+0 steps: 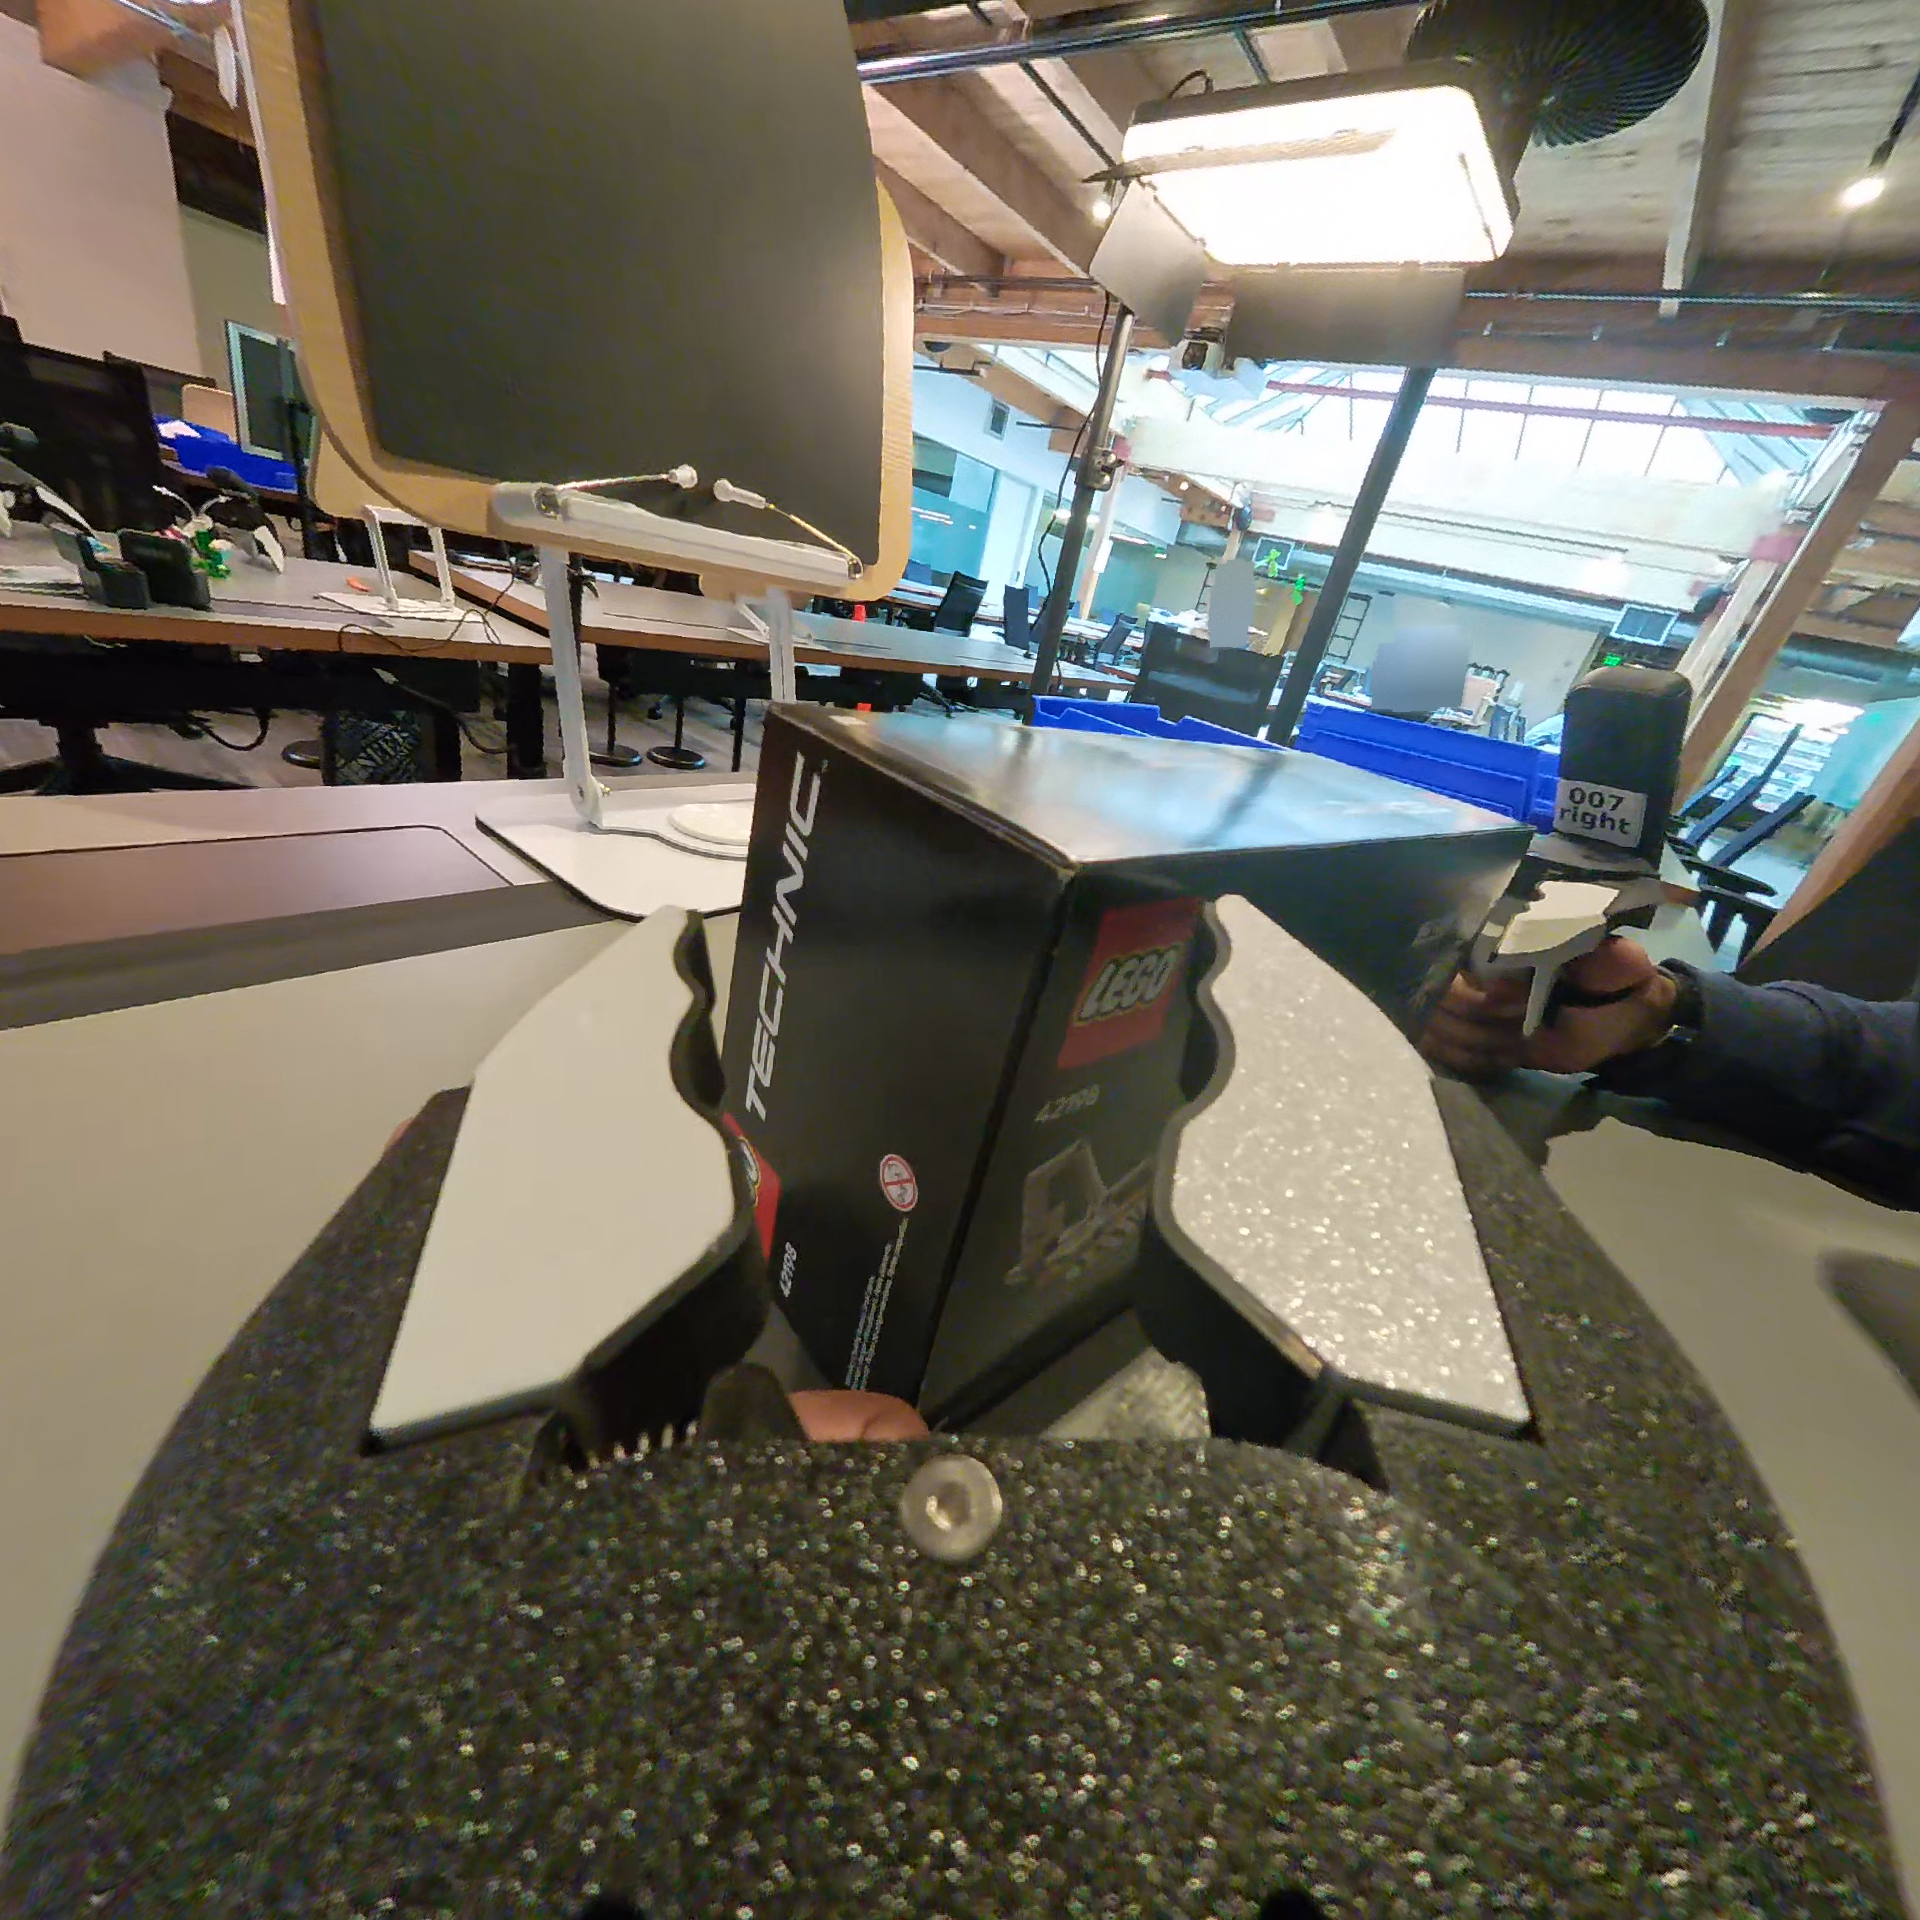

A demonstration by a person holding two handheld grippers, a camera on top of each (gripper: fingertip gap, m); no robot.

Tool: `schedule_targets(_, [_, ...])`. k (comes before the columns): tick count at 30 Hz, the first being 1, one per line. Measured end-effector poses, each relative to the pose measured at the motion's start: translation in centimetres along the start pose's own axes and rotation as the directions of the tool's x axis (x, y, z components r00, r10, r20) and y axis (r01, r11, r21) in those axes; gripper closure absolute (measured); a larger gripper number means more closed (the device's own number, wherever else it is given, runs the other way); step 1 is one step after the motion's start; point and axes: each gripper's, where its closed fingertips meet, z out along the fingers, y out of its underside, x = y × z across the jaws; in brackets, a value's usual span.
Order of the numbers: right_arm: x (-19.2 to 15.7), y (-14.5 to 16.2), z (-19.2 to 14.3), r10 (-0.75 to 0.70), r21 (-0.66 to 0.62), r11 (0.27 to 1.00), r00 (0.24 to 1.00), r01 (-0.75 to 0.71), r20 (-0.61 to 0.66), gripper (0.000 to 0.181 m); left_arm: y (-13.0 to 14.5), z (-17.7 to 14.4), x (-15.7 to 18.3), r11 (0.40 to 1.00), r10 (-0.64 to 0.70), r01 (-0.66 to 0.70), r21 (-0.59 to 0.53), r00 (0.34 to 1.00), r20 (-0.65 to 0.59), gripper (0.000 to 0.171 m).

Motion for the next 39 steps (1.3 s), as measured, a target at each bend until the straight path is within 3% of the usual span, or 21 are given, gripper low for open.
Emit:
schedule_targets(6, [0.1, 0.0, -0.1, 0.010, 0.000, 1.000, 1.000, -0.010, 0.002, 0.096, -2.1, -0.4, 0.6, 0.996, 0.074, -0.070, -0.057, 0.994, 0.075, 0.082])
schedule_targets(9, [0.2, 0.0, 0.0, 0.023, 0.000, 1.000, 1.000, -0.023, 0.013, 0.094, -4.6, 0.5, 2.7, 0.943, 0.286, -0.256, -0.213, 0.950, 0.123, 0.080])
schedule_targets(11, [0.4, -0.4, 0.1, 0.009, 0.025, 1.000, 1.000, -0.010, 0.015, 0.093, -4.6, 2.7, 5.8, 0.838, 0.403, -0.383, -0.389, 0.915, -0.032, 0.078])
schedule_targets(14, [0.2, -1.3, 0.3, -0.025, 0.089, 0.996, 0.998, 0.020, 0.049, 0.093, -2.5, 7.0, 10.9, 0.612, 0.403, -0.559, -0.559, 0.829, -0.387, 0.075])
schedule_targets(17, [-0.4, -1.8, 0.5, -0.068, 0.123, 0.991, 0.994, 0.057, 0.082, 0.096, -0.3, 11.4, 14.2, 0.423, 0.320, -0.696, -0.580, 0.713, -0.624, 0.084])
schedule_targets(19, [-0.7, -1.9, 0.5, -0.080, 0.131, 0.989, 0.992, 0.067, 0.094, 0.098, 0.7, 13.3, 15.5, 0.350, 0.247, -0.754, -0.556, 0.647, -0.722, 0.104])
schedule_targets(21, [-0.8, -1.9, 0.4, -0.081, 0.137, 0.988, 0.992, 0.066, 0.102, 0.099, 1.5, 14.6, 16.0, 0.344, 0.193, -0.775, -0.531, 0.611, -0.767, 0.106])
schedule_targets(27, [-0.6, -1.7, 0.7, -0.047, 0.113, 0.993, 0.991, 0.033, 0.123, 0.100, 3.8, 14.5, 15.2, 0.481, 0.080, -0.694, -0.536, 0.643, -0.761, 0.115])
schedule_targets(33, [-0.2, -2.0, 1.1, -0.065, 0.124, 0.991, 0.993, 0.052, 0.102, 0.103, 3.7, 13.8, 14.8, 0.445, 0.084, -0.687, -0.574, 0.671, -0.737, 0.121])
schedule_targets(39, [0.2, -2.1, 1.1, -0.075, 0.117, 0.991, 0.996, 0.068, 0.057, 0.098, 3.8, 14.0, 14.7, 0.474, 0.066, -0.662, -0.580, 0.684, -0.727, 0.121])
